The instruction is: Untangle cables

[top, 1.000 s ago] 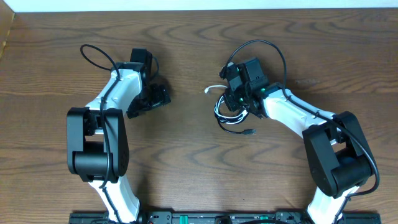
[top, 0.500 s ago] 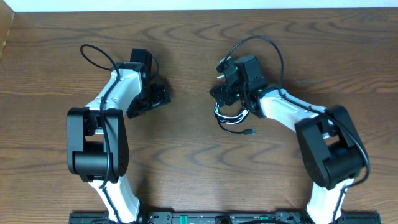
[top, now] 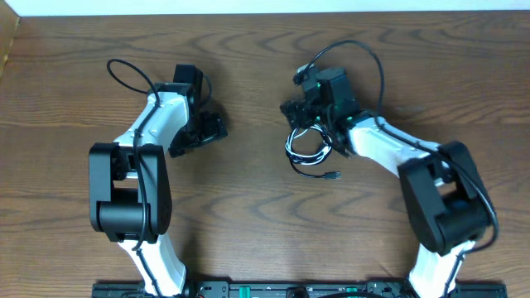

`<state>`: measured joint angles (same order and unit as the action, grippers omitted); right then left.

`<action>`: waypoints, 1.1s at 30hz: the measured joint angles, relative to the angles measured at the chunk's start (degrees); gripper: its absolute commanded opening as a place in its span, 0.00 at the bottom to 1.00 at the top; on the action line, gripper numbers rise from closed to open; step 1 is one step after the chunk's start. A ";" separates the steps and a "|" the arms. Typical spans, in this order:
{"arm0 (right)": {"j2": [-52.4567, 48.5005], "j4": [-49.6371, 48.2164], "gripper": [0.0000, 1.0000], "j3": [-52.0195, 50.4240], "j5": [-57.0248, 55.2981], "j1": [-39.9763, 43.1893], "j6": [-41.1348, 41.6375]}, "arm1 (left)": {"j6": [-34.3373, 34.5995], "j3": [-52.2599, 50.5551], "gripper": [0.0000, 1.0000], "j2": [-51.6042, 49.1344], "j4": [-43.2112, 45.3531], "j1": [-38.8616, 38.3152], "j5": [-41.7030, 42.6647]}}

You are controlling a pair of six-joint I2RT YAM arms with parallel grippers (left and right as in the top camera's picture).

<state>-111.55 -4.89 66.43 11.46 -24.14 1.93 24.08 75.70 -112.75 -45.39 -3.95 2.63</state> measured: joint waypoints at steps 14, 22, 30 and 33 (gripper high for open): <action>-3.30 6.80 0.60 0.96 2.91 2.14 5.05 | 0.00 0.00 0.98 0.00 0.00 0.00 0.00; -4.33 4.83 0.01 0.96 7.76 1.97 5.18 | 0.00 0.00 0.98 0.00 0.00 0.00 0.00; -3.54 12.02 0.01 0.98 12.20 3.52 5.18 | 0.00 0.00 0.98 0.00 0.00 0.00 0.00; -1.73 17.66 0.09 0.98 12.94 4.61 5.29 | 0.00 0.00 0.98 0.00 0.00 0.00 0.00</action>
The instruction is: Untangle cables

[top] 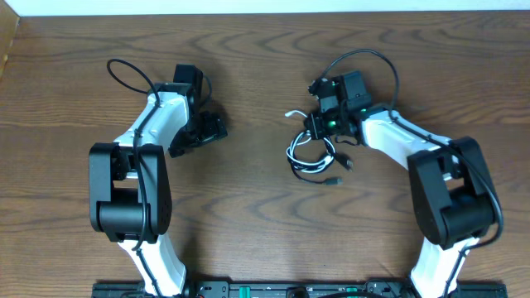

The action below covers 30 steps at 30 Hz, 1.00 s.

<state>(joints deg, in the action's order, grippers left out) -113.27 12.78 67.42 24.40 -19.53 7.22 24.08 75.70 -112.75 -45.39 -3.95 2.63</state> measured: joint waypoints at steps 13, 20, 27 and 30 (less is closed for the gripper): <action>3.56 9.16 0.51 0.02 2.05 0.70 -0.35 | 0.00 0.00 0.98 0.00 0.00 0.00 0.00; 9.46 12.63 0.51 0.11 2.67 0.11 0.52 | 0.00 0.00 0.98 0.00 0.00 0.00 0.00; 10.25 22.05 0.52 0.52 2.43 -3.21 3.65 | -0.02 0.00 0.98 0.00 -0.02 0.00 0.00; 10.25 23.93 0.52 0.52 1.01 -5.35 4.17 | 0.00 0.00 0.98 0.00 0.00 0.00 0.00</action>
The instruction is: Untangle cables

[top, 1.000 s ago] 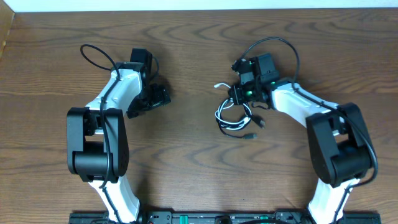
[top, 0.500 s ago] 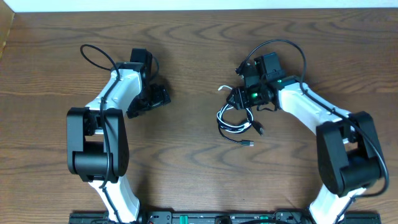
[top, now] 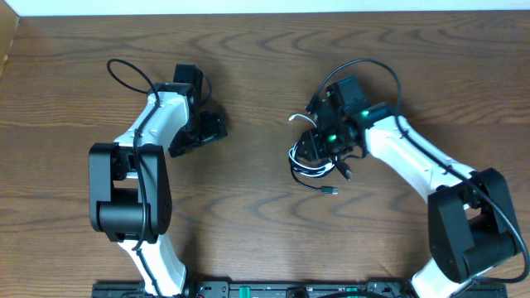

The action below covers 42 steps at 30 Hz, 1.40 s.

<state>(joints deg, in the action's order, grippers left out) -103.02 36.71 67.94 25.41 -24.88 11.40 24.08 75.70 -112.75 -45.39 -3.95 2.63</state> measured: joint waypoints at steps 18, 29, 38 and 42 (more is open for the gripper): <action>0.00 -1.79 0.56 0.00 -5.22 -6.60 2.10 | -0.02 0.00 0.98 0.00 0.00 0.00 0.00; 0.00 -1.44 0.75 0.00 -6.16 -6.69 2.71 | -0.02 0.00 0.98 0.00 0.00 0.00 0.00; 0.00 -1.62 0.86 0.00 -10.58 -6.34 2.89 | 0.00 0.00 0.98 0.00 0.00 0.00 0.00; 0.00 -1.57 0.99 0.00 -11.28 -5.25 3.23 | 0.00 0.00 0.98 0.00 0.00 0.00 0.00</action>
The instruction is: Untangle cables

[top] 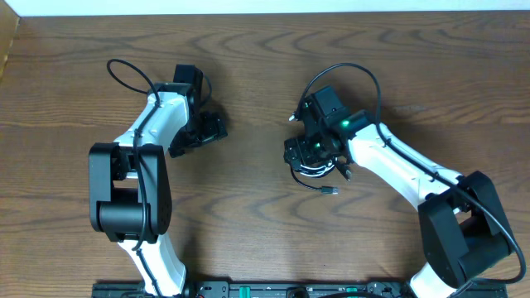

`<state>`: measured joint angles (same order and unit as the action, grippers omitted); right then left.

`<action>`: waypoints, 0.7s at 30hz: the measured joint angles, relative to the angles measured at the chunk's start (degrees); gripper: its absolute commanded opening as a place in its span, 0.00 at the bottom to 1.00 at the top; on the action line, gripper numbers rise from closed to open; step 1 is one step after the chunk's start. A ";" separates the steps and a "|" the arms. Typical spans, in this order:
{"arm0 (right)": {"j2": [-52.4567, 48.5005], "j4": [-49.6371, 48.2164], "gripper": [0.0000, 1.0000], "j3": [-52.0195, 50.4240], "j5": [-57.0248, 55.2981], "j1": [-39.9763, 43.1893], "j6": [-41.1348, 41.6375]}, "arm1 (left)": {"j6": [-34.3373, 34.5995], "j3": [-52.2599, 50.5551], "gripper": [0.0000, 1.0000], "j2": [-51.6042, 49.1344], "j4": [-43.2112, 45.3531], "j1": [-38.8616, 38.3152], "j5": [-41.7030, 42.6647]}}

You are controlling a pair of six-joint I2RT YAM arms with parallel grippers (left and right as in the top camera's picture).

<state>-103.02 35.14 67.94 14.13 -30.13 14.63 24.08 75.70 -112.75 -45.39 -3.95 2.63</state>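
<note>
A small tangle of black and white cables [315, 171] lies on the wooden table [248, 66], right of centre. One plug end [330, 191] trails out toward the front and another [346, 172] sticks out to the right. My right gripper [303, 154] points down onto the left part of the tangle; its wrist hides the jaws. A short white cable end [291, 117] shows just behind it. My left gripper [203, 132] rests on the table far to the left, away from the cables, with its jaws not readable from above.
Each arm's own black lead loops beside it: one [124, 74] at the back left and one [364, 79] behind the right wrist. The table's back edge [265, 12] runs along the top, and the arm bases [248, 290] stand at the front edge.
My right gripper has shifted left and slightly back over the tangle, and its wrist has turned. The tangle looks a little more bunched under it. The left arm is unchanged.
My right gripper first stood at the back of the tangle. It was then to the right of it, then lower on its right side, and now sits on its left part. The tangle has stayed roughly in place. My left arm never moved.
</note>
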 measured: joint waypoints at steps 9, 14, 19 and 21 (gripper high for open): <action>0.00 -0.02 0.99 0.00 -0.68 0.81 -0.20 | 0.00 0.00 0.98 0.00 0.00 0.00 0.00; 0.00 -0.02 0.99 0.00 -0.68 0.81 -0.20 | -0.02 0.00 0.98 0.00 0.00 0.00 0.00; 0.00 -0.02 0.99 0.00 -0.68 0.81 -0.20 | 0.00 0.00 0.98 0.00 0.00 0.00 0.00; 0.00 -0.02 0.99 0.00 -0.68 0.81 -0.20 | -0.02 0.00 0.98 0.00 0.00 0.00 0.00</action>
<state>-103.02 35.11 67.94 13.45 -29.32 14.44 24.05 75.70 -112.75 -45.39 -3.95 2.63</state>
